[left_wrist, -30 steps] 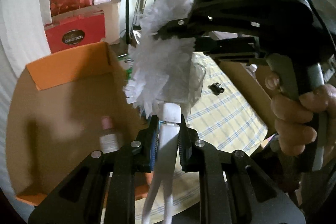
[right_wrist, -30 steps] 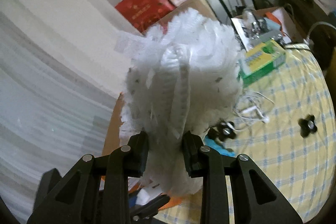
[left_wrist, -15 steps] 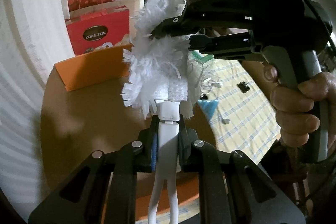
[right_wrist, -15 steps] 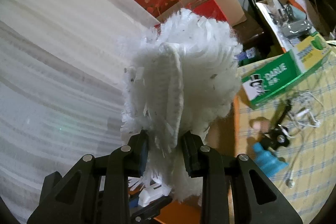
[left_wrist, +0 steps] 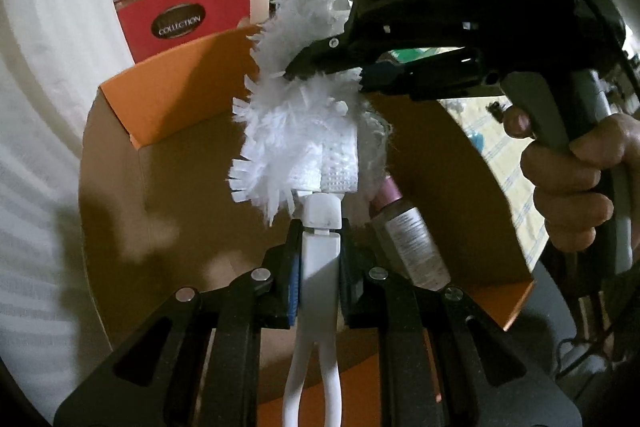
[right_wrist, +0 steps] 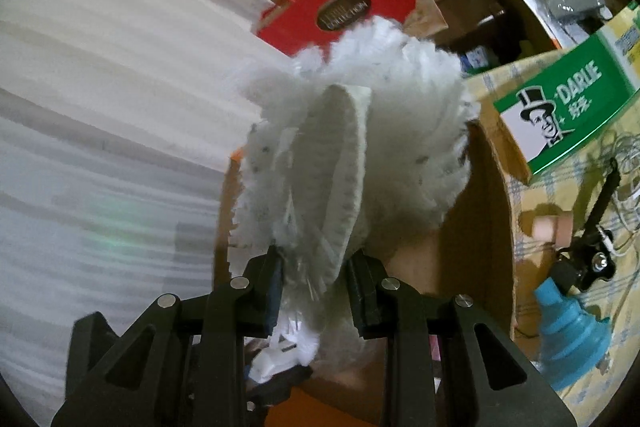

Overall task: Organize objects
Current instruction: 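Lift the duster with the left tool and lower it into the orange box, then open the left tool and withdraw it from the box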

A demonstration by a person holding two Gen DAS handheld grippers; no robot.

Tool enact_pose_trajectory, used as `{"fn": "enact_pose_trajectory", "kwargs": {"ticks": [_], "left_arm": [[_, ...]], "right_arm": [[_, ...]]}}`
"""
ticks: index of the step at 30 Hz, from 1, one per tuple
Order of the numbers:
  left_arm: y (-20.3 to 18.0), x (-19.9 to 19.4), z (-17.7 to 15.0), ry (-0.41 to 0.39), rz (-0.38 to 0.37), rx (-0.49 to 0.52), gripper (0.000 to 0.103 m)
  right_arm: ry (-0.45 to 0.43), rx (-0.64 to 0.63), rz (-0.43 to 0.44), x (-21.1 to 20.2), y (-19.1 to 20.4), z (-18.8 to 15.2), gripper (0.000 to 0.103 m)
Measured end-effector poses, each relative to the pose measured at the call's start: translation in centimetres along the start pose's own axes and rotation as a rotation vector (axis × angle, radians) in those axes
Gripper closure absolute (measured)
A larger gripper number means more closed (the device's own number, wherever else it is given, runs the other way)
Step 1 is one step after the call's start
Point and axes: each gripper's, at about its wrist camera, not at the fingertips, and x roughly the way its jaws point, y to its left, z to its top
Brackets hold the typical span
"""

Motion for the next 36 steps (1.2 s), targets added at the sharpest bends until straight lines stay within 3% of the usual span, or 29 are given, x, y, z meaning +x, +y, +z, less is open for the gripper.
{"fn": "enact_pose_trajectory", "kwargs": {"ticks": [11,14,17,21,23,25,29,33,34,36], "left_arm": [[1.3,2.3,-1.2,0.065,0.025,0.0,0.088],[1.8,1.7,-1.1,0.048,0.05,-0.025,0.085],[2.4,0.8,-1.2,0.023,0.06,-0.056,0.069],[2.8,-0.5,-1.6,-0.01,0.088,-0.095,0.054],[2.8,-1.2,-2.1,-0.034,0.095,-0.112,0.042],[2.3,-2.2,-2.6,-0.07,0.126,-0.127,0.02],[1.3,-3.3,-2.1,-0.129,0.158,-0.143,0.01],[0.9,-4.0,-1.6,-0.177,0.143,-0.172,0.008],[0.5,-4.2,-1.4,-0.186,0.139,-0.183,0.002],[-0.1,-4.6,-1.7,-0.205,0.144,-0.205,0.0]], "right_arm": [[0.044,0.006,-0.092,2.7,-0.8,-0.5,0.069],[0.046,-0.016,-0.125,2.6,-0.5,-0.8,0.065],[0.039,-0.035,-0.138,2.0,-0.1,-1.1,0.053],[0.021,-0.074,-0.133,0.8,0.7,-1.1,0.051],[0.012,-0.097,-0.134,0.1,1.4,-1.2,0.046],[-0.005,-0.127,-0.149,-0.7,2.1,-1.3,0.041],[-0.035,-0.195,-0.188,-2.6,3.2,-1.8,0.033],[-0.067,-0.254,-0.249,-4.3,3.8,-2.4,0.019],[-0.078,-0.268,-0.266,-4.9,3.9,-2.6,0.016],[-0.098,-0.286,-0.284,-6.1,4.0,-3.1,0.01]]}}
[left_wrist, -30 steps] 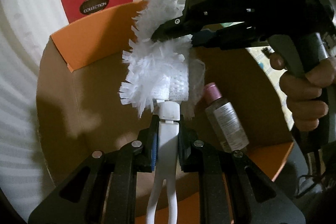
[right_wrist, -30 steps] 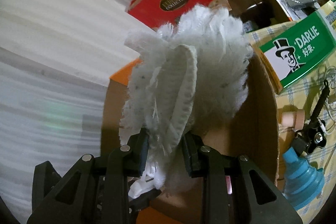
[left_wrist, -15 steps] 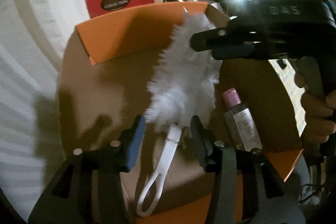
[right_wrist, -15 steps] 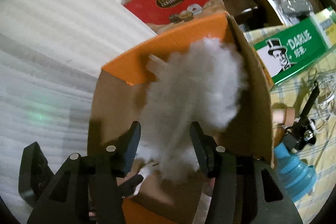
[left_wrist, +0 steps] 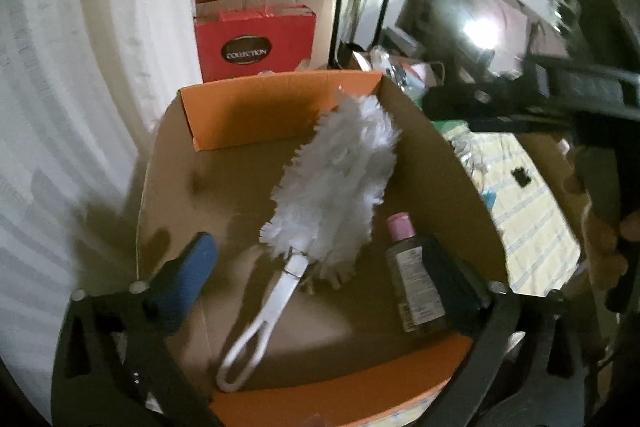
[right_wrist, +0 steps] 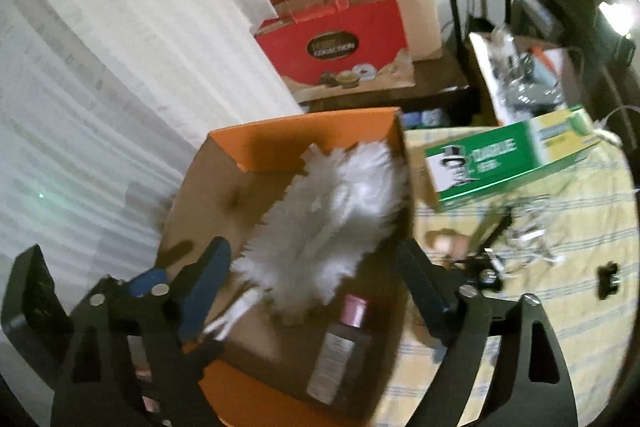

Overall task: Organize objects
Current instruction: 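Open the left tool and withdraw it from the box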

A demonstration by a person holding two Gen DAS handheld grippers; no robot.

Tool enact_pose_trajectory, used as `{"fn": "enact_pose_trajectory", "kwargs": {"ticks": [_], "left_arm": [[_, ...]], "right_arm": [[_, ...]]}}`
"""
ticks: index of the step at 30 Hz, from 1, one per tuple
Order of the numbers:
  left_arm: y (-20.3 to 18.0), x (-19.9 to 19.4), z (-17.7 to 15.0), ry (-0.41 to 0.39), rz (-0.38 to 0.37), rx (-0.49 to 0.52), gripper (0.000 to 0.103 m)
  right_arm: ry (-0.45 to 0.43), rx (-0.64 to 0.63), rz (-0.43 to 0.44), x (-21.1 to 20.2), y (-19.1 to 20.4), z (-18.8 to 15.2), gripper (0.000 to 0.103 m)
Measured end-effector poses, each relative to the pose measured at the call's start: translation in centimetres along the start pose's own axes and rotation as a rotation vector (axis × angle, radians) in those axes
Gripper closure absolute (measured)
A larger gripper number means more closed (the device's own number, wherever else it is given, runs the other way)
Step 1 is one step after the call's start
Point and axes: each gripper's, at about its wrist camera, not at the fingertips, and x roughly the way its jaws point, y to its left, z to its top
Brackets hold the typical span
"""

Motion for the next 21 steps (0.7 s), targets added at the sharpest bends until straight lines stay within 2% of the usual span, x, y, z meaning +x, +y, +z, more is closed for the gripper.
{"fn": "enact_pose_trajectory", "kwargs": {"ticks": [2,13,21], "left_arm": [[-0.7,-0.7,0.1,-0.024,-0.006,-0.019,0.0],[-3.0,-4.2,0.1,-0.131,-0.015,-0.099,0.0],[-6.0,-5.0,0.2,-0.148,-0.048,-0.109,0.0]], "right_arm": [[-0.02,-0.013,-0.01,-1.0,-0.4,-0.4,0.002],[-0.109,-0.107,-0.131,-5.7,-2.9,-3.5,0.001],[-0.153,-0.182,-0.204,-8.4,-4.2,-5.4,0.0]]}}
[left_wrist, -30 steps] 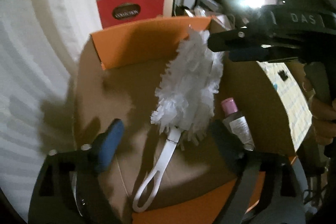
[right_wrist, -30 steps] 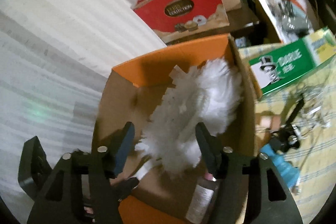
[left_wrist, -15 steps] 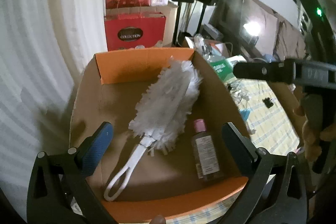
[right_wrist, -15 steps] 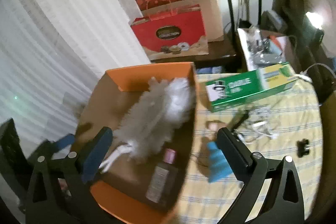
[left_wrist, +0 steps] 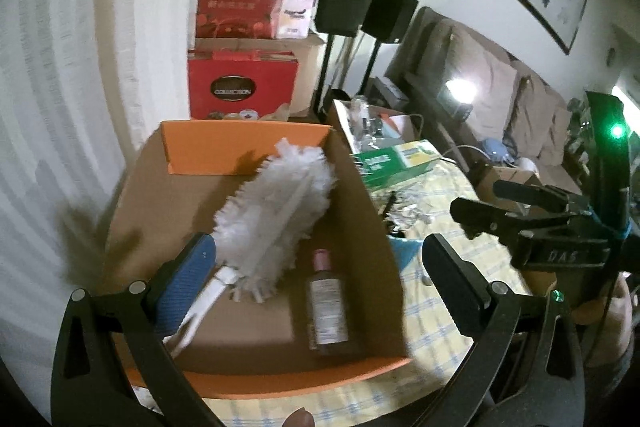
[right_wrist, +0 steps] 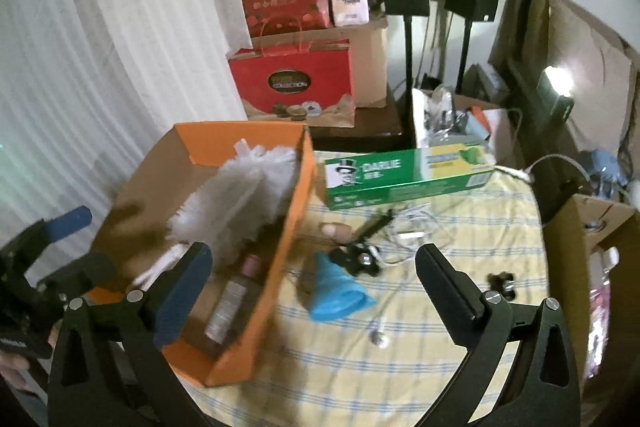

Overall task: Organize objects
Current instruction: 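Open the left tool and withdraw it from the box, then move the right tool toward the white earphone cable beside the toothpaste box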

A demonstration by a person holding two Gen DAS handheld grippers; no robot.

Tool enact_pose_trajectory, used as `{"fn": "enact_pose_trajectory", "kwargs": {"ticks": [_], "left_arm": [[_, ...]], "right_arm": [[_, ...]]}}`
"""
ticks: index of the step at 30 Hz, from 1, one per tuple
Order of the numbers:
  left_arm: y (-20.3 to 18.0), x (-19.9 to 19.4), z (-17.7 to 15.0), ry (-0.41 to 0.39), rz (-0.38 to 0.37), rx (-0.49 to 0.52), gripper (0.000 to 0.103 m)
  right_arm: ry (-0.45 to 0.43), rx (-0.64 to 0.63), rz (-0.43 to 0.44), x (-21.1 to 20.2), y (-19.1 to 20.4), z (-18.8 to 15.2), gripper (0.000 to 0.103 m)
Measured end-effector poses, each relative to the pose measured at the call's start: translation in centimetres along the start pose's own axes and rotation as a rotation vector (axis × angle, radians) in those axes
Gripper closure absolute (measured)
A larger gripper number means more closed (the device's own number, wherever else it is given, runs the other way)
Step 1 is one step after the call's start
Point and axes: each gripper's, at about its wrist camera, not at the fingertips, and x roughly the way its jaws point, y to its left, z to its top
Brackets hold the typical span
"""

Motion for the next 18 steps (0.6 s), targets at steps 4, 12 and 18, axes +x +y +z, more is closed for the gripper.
{"fn": "enact_pose_trajectory", "kwargs": {"ticks": [4,12,18], "left_arm": [[-2.2,0.3,-0.3,0.004,-0.011,0.017,0.0],[-6.0,1.6,-1.6,0.005,-0.02,0.047,0.0],[-7.4,3.0,-2.2,0.022,-0.061,0.033,0.0]], "right_arm": [[-0.013,-0.032,-0.037,-1.2,-1.0,-0.8,0.0],[-0.013,-0.018,-0.056,-3.0,-4.9,-2.6,0.0],[-0.001,0.021,-0.105,-3.8,-9.0,-3.6,0.0]]}}
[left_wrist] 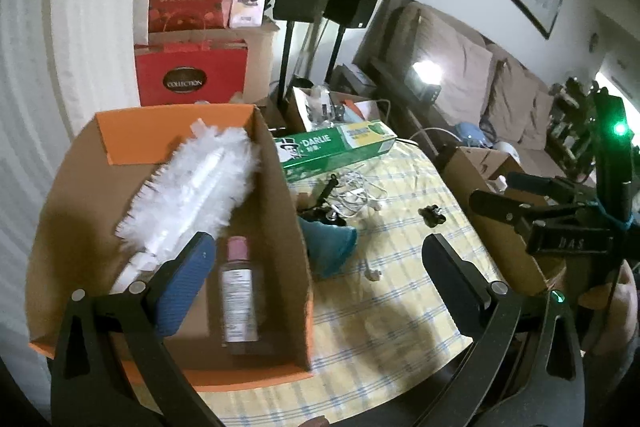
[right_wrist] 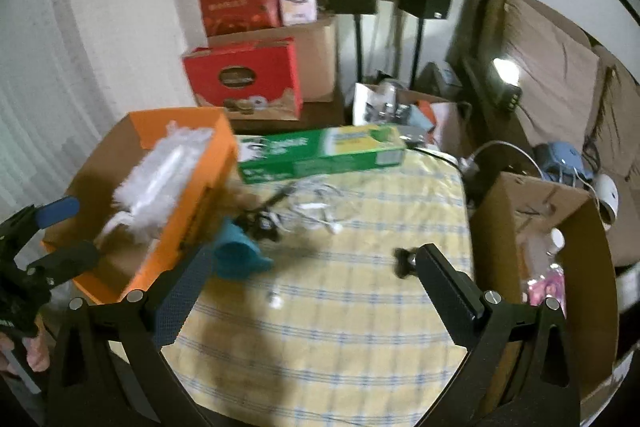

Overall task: Organize objects
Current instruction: 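Move the right tool toward the white earphone cable beside the toothpaste box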

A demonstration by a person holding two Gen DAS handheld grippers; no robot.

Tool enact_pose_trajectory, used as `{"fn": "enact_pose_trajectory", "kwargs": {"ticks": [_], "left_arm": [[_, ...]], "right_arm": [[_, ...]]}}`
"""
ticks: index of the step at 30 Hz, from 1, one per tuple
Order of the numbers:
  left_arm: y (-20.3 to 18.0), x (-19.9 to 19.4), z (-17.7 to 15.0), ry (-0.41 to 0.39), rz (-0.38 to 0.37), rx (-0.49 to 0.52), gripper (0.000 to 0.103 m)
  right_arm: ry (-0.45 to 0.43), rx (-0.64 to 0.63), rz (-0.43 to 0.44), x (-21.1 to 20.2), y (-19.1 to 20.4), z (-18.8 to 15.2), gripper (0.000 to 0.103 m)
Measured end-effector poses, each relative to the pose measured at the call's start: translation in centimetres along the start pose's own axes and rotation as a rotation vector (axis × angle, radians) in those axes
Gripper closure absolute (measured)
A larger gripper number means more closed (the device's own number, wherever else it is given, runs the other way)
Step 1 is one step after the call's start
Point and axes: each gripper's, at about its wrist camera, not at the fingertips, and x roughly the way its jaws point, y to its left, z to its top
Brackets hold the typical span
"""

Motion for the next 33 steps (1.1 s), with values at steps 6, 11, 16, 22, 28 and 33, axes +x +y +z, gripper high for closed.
{"fn": "enact_pose_trajectory", "kwargs": {"ticks": [6,11,16,22,28,33], "left_arm": [[-0.6,1.2,-0.2,0.015,-0.03,-0.028,0.0],[-1.2,2.6,0.0,0.033,-0.03,-0.023,0.0],[-1.4,3.9,0.9,0.04,-0.044,-0.043,0.0],[-1.2,5.0,2.4,0.047,-0.041,-0.059,0.0],[-1.5,6.0,3.2,0.053,-0.038,-0.039,0.0],[-0.7,6.5,3.4,0.061,-0.029,-0.067,0.0]], "right_arm": [[0.012,0.077,-0.037,0.9,-4.8,-0.8,0.0],[0.04,0.13,-0.05,2.7,-7.5,-1.3,0.0],[0.068,0.165,-0.035,4.5,-8.8,-1.6,0.0],[0.086,0.169,-0.008,6.1,-9.0,-1.7,0.0],[0.094,0.151,0.028,8.0,-8.0,-0.7,0.0],[0.098,0.116,0.068,10.0,-6.3,1.1,0.0]]}}
